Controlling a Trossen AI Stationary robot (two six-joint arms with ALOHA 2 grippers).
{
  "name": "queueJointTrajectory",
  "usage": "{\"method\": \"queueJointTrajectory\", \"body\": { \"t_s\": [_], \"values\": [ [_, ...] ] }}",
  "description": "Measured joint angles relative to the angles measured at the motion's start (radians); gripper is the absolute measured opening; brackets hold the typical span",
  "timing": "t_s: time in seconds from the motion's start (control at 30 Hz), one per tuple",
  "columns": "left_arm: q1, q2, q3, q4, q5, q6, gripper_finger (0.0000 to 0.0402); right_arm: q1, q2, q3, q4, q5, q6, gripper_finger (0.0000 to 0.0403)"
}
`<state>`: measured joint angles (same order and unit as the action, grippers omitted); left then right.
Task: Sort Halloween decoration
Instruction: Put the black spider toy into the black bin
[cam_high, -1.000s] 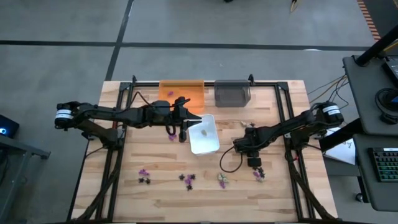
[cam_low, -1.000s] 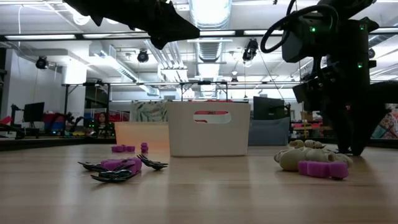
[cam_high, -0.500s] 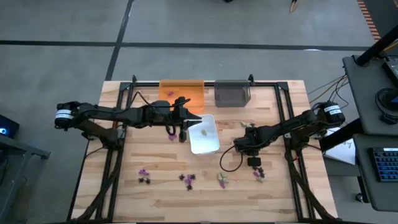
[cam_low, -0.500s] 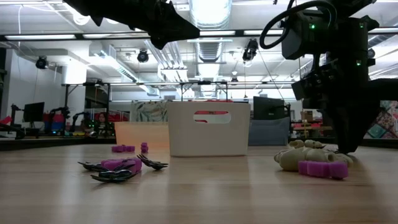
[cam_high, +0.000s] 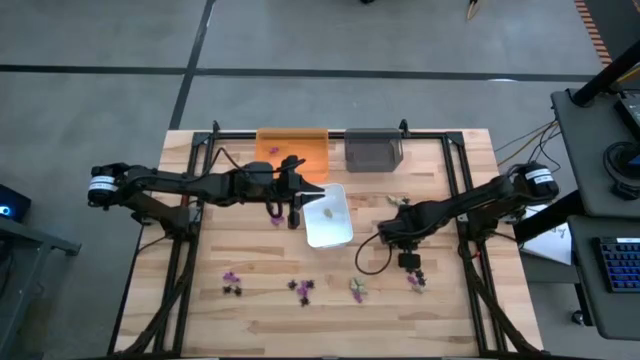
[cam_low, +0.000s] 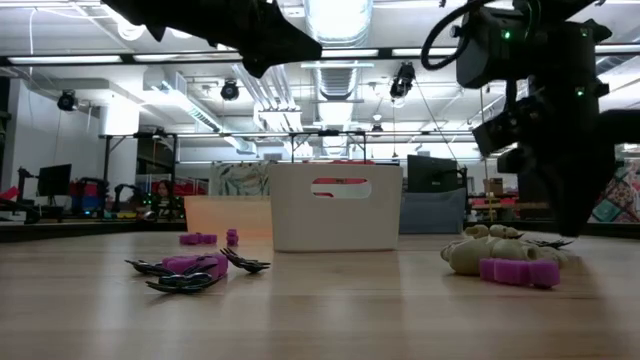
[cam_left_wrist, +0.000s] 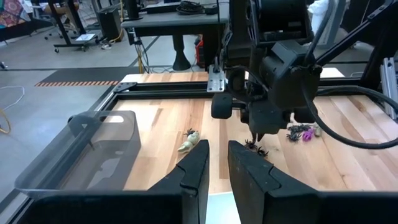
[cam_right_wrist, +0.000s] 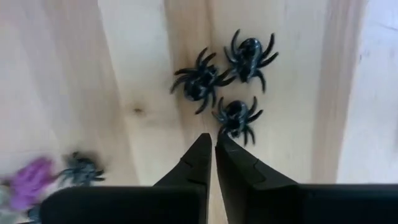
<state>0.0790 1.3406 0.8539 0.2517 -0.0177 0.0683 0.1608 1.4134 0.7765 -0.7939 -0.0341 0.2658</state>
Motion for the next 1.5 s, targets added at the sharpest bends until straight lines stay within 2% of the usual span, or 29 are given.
{"method": "queueJointTrajectory", "body": {
  "t_s": [0.27,0.53,0.67,0.87,1.0,1.1,1.37,1.5],
  "values": [
    [-0.025,0.0,0.0,0.047,0.001,-0.007,0.0041,-0.001,-0.123,-0.003,-0.015,0.008,0.181,0.0009],
    [-0.033,0.0,0.0,0.064,0.002,-0.025,0.0041,0.0,-0.242,-0.03,-0.009,0.01,0.557,0.0009],
    [-0.033,0.0,0.0,0.064,0.002,-0.029,0.0041,0.0,-0.263,-0.066,-0.009,0.051,0.71,0.0009],
    [-0.033,0.0,0.0,0.064,0.003,-0.029,0.0041,0.0,-0.261,-0.112,-0.007,0.06,0.763,0.0016],
    [-0.033,0.0,0.0,0.063,0.003,-0.029,0.0041,0.0,-0.261,-0.133,0.047,0.063,0.708,0.0047],
    [-0.033,0.0,0.0,0.063,0.003,-0.029,0.0041,0.008,-0.258,-0.142,0.12,0.07,0.522,0.0081],
    [-0.033,0.0,0.0,0.062,0.003,-0.029,0.0041,0.043,-0.247,-0.145,0.125,0.172,0.18,0.0183],
    [-0.033,0.0,0.0,0.062,0.002,-0.027,0.0041,0.064,-0.247,-0.146,0.146,0.168,0.13,0.0199]
  ]
}}
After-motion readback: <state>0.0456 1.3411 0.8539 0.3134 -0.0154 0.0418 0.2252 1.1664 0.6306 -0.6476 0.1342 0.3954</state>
